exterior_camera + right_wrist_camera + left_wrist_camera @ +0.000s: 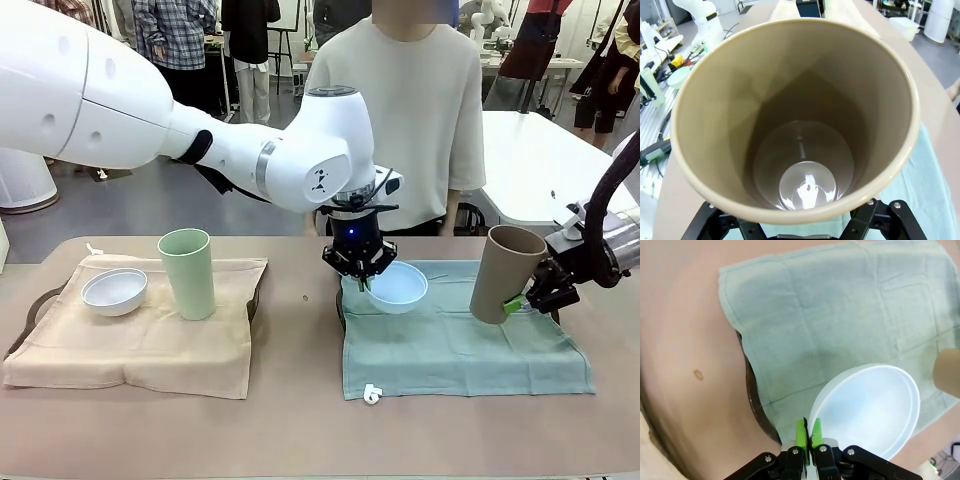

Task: Set up a tray with a mat and arrange the tableware.
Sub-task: Place the Picnic Bowl and Reusable plastic cup back onto the Handle tray in front of the human's position.

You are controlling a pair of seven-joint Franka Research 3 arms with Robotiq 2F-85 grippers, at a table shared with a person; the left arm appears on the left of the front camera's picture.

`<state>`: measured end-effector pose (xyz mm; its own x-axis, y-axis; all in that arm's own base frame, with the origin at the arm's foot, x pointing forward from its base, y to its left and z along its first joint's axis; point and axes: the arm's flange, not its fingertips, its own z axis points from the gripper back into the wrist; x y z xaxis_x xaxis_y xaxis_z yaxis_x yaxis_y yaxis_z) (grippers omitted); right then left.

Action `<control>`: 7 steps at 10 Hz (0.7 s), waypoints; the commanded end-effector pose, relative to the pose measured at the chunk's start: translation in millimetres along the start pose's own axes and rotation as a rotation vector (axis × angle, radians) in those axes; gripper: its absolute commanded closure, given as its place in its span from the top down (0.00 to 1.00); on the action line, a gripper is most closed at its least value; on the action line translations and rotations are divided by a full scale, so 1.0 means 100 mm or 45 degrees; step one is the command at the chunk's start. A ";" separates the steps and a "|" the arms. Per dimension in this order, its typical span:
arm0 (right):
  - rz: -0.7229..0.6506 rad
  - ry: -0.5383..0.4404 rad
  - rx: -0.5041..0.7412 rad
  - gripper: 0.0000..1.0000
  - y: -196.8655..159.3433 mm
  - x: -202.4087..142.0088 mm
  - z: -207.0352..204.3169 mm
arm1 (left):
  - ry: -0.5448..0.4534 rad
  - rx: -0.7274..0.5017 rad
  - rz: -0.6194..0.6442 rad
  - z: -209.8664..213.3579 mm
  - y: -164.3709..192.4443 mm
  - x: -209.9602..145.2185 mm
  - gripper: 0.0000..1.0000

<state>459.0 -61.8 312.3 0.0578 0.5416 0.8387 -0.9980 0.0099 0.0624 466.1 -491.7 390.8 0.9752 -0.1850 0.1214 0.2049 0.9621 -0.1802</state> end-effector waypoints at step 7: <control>0.046 0.099 -0.017 0.80 -0.24 -0.12 -0.26 | -0.016 0.052 0.010 -0.37 -0.13 0.13 0.04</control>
<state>476.2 -48.7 292.5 0.0446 0.6012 0.7979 -0.9988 0.0096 0.0486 477.0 -509.1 357.0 0.9744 -0.1957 0.1106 0.2112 0.9655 -0.1525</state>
